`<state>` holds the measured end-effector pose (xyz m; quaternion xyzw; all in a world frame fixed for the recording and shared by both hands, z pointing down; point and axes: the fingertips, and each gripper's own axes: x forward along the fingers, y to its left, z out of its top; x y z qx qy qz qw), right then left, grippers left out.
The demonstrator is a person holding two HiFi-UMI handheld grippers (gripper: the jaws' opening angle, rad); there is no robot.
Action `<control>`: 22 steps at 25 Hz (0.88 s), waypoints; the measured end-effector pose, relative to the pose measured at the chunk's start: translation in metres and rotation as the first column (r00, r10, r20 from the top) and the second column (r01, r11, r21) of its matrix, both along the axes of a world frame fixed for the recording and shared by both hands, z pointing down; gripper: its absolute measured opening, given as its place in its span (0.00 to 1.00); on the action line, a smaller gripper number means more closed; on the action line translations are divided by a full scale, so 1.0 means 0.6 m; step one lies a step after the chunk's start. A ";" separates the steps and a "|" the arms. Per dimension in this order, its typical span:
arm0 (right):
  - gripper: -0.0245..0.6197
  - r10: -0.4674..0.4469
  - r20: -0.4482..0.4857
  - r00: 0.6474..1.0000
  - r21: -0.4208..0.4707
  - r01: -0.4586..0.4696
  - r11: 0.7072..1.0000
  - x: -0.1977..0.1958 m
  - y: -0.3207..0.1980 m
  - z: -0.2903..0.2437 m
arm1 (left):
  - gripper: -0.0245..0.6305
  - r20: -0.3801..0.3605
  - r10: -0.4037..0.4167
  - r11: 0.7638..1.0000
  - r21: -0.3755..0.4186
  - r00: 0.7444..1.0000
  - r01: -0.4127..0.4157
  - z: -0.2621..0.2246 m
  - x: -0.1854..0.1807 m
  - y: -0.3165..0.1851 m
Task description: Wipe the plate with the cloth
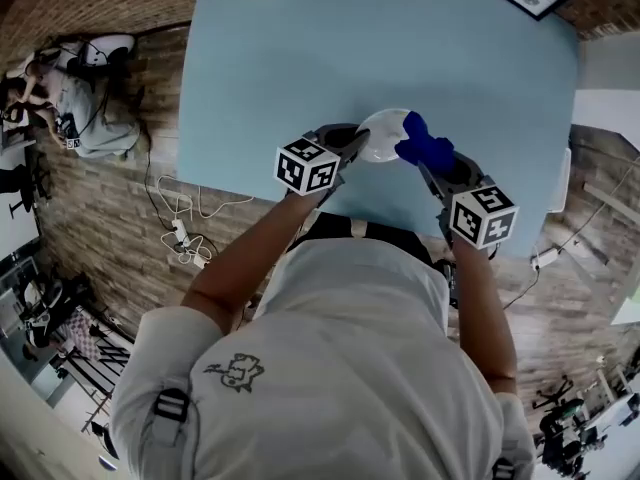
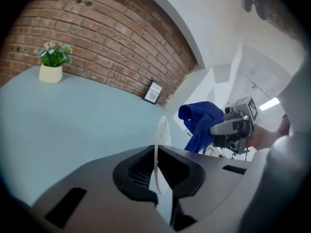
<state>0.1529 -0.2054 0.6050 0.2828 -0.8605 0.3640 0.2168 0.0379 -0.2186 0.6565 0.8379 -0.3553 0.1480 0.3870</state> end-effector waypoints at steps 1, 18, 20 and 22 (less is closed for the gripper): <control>0.22 -0.007 -0.003 1.000 -0.008 0.007 1.000 0.001 -0.001 0.011 | 0.07 -0.022 -0.029 0.999 -0.030 0.999 0.029 0.011 0.001 0.002; 0.22 -0.096 0.003 0.995 -0.134 0.095 0.986 -0.003 0.005 0.136 | 0.07 -0.100 -0.228 0.944 -0.267 0.969 0.195 0.156 0.015 0.023; 0.22 -0.098 0.003 0.995 -0.142 0.097 0.985 -0.006 0.000 0.149 | 0.07 -0.094 -0.236 0.942 -0.266 0.967 0.204 0.170 0.010 0.018; 0.22 -0.100 0.002 0.995 -0.152 0.099 0.983 -0.007 -0.005 0.161 | 0.07 -0.074 -0.234 0.944 -0.257 0.969 0.208 0.181 0.007 0.011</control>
